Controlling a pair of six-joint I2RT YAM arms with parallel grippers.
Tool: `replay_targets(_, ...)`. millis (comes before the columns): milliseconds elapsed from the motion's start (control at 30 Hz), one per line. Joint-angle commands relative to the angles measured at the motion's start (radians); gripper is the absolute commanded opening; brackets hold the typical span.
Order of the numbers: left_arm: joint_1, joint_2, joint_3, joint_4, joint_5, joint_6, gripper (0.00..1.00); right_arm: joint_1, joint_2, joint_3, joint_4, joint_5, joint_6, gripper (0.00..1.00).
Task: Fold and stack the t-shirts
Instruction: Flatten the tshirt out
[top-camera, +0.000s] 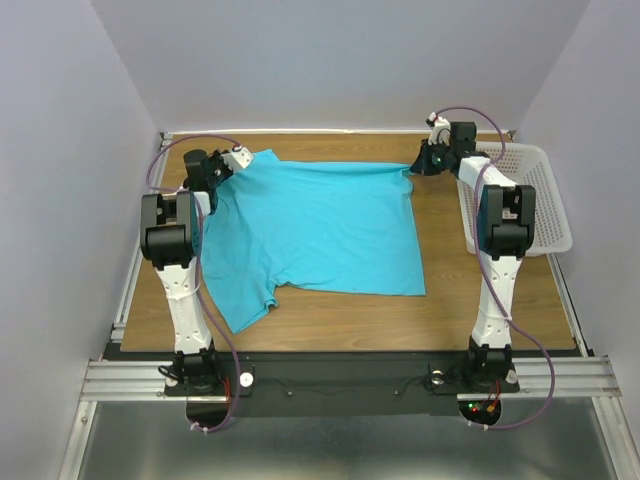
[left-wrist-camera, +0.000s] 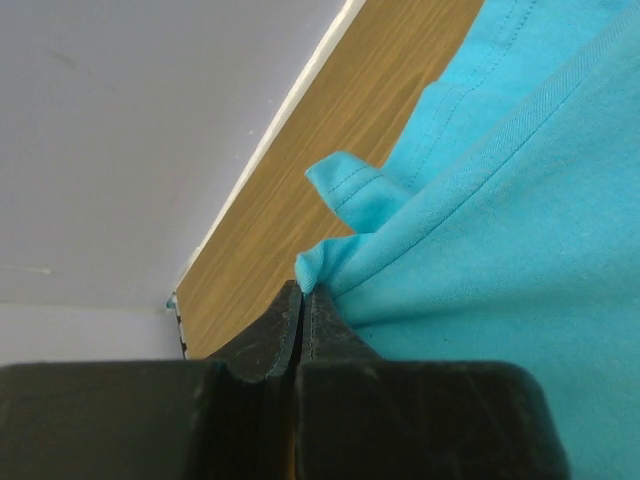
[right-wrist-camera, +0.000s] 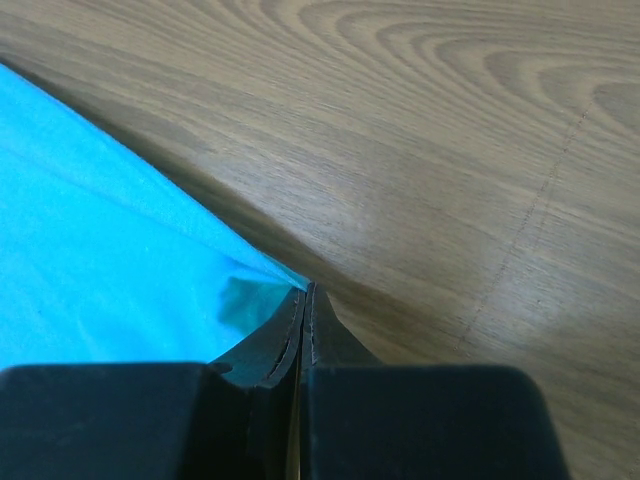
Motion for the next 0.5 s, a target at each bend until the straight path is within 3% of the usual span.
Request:
replay_targets(0,0.016,-0.078,-0.016,0.045,0.052,0.01,0.0,-0.002,-0.075,0.007,0.033,-0.023,-0.031,0.01)
replay_targets(200,0.016,-0.108,-0.031,0.052,0.086,0.024,0.0,-0.002,-0.095,0.016,0.037,-0.057,-0.032,0.01)
replay_targets(467,0.023,-0.173,-0.103,0.177,0.117,-0.027,0.0,-0.002,-0.141,0.012,0.044,-0.136,-0.051,0.01)
